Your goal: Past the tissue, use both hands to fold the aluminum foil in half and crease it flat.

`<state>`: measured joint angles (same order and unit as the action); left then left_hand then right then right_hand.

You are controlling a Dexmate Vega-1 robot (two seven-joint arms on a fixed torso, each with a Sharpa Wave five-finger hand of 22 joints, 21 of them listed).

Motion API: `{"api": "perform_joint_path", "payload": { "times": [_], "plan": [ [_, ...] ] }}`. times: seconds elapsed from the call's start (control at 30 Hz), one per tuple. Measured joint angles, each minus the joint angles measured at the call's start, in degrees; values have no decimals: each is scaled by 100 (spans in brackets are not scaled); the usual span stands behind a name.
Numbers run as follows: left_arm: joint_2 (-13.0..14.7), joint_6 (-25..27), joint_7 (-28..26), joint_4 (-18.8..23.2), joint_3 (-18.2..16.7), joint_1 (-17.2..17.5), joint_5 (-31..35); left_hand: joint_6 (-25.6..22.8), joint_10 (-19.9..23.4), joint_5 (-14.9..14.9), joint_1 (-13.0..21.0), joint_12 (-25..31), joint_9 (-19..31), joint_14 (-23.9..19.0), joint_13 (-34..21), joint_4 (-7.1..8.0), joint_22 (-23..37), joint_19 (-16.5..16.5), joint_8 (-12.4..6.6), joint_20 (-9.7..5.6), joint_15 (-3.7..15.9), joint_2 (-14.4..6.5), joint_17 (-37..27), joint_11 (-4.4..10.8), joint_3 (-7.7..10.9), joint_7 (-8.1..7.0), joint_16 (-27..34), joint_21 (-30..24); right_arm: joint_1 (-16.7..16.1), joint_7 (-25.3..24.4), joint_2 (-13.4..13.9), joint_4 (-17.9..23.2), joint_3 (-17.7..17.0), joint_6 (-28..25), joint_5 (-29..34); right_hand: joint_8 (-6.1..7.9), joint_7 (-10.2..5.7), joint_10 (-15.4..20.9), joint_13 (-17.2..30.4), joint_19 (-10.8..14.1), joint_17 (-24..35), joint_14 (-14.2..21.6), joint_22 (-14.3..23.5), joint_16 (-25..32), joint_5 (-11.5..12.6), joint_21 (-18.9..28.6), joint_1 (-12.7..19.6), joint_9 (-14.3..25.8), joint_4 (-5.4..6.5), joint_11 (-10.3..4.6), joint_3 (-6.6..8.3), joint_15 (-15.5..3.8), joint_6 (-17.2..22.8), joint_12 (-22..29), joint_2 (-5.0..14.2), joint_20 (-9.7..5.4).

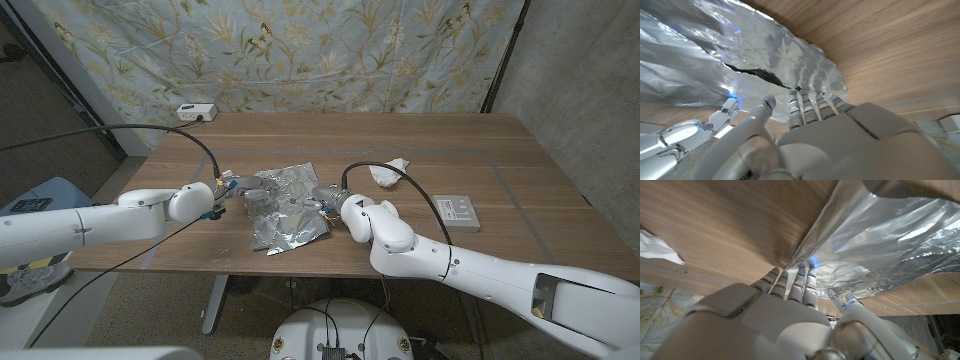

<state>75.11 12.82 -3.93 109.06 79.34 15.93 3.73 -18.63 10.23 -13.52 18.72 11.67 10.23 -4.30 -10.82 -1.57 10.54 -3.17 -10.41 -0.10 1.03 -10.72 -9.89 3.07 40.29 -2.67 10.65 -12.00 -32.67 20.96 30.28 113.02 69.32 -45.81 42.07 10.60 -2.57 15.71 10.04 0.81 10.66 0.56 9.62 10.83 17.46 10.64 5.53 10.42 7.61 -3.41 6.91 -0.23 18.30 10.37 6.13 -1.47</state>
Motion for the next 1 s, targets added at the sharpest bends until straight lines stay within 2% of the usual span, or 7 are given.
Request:
{"api": "perform_joint_path", "payload": {
  "times": [0.17, 0.2, 0.33, 0.43, 0.67, 0.7, 1.0],
  "plan": [
    [1, 0, 0, 20, 1, -1, 0, -11, 0, 0, 0, 0, 0, 0, 0, 0, 0, 0, 2, 0, 0, 0, 0, 0, 0, -8, 0, 0, 0, -105, 0, 0, 0, 108, -44, 0, 1, -11, -8, 8, 0, 8, 0, 0, 0, 0, 0, -4, 5, -10, 40, -7, 0, -6, 0, -8],
    [1, -10, 14, 25, 1, -1, 7, -11, 0, 0, 0, 0, 0, 0, 0, 0, 0, 0, 3, 0, 0, 0, 0, 0, 0, -8, 0, 0, -148, -118, 95, -82, -128, 117, -49, 0, 0, -12, -8, 7, 0, 8, 0, 0, 0, 0, 0, -5, -1, -11, 46, -7, 0, -6, 0, -7],
    [0, -10, 15, 39, 6, -1, 13, -11, 0, 0, 0, 0, 0, 0, -1, 0, 0, 0, 7, 0, 0, 0, 0, 0, 0, -7, 0, 0, -176, -131, 122, -61, -149, 124, -56, -1, 1, -23, -8, 7, 0, 8, 0, 0, 0, 0, 16, -13, -1, -20, 46, -7, 0, -28, 16, -7],
    [-3, -18, 17, 49, 11, -1, 23, -12, 0, 0, 0, 0, 1, 0, 0, 0, 0, 0, 16, 0, 0, 0, 0, 0, 0, -7, 0, 0, -216, -109, 188, 74, -179, 87, -40, 0, -16, -20, 20, 7, 0, 22, 0, 0, 0, 0, 30, -12, 30, -20, 77, -21, -15, -27, 30, -7],
    [-12, -25, 20, 55, 16, 2, 36, -13, 0, 0, 0, 0, 4, 0, 1, 0, 0, 0, 20, 0, 0, 0, 0, 0, 0, -5, 0, 0, -227, 18, 272, 308, -191, -33, 99, 0, -87, 16, 7, 39, 1, 38, 0, 0, 0, 0, 45, -11, 6, -34, 101, -36, 24, -4, 15, -39],
    [-15, -23, 10, 56, 16, 5, 39, -13, 0, 0, 0, 0, 5, 0, 1, 0, 0, 0, 22, 0, 0, 0, 0, 0, 0, -5, 0, 0, -226, 55, 342, 552, -208, -59, 137, 0, -93, 10, 7, 39, 1, 38, 0, 0, 0, 0, 45, -11, 6, -53, 101, -36, 31, -4, 15, -39],
    [-24, -14, -27, 57, 19, 18, 37, -13, 0, 0, 0, 0, 5, 0, 2, 0, 0, 0, 15, 0, 0, 0, 0, 0, 0, -5, 0, 0, -216, 265, 459, 970, -237, -229, 351, 22, -134, 24, 7, 39, -28, 38, 0, 0, 0, 0, 75, -10, -18, -84, 125, -36, 73, -4, 46, -37]
  ]
}}
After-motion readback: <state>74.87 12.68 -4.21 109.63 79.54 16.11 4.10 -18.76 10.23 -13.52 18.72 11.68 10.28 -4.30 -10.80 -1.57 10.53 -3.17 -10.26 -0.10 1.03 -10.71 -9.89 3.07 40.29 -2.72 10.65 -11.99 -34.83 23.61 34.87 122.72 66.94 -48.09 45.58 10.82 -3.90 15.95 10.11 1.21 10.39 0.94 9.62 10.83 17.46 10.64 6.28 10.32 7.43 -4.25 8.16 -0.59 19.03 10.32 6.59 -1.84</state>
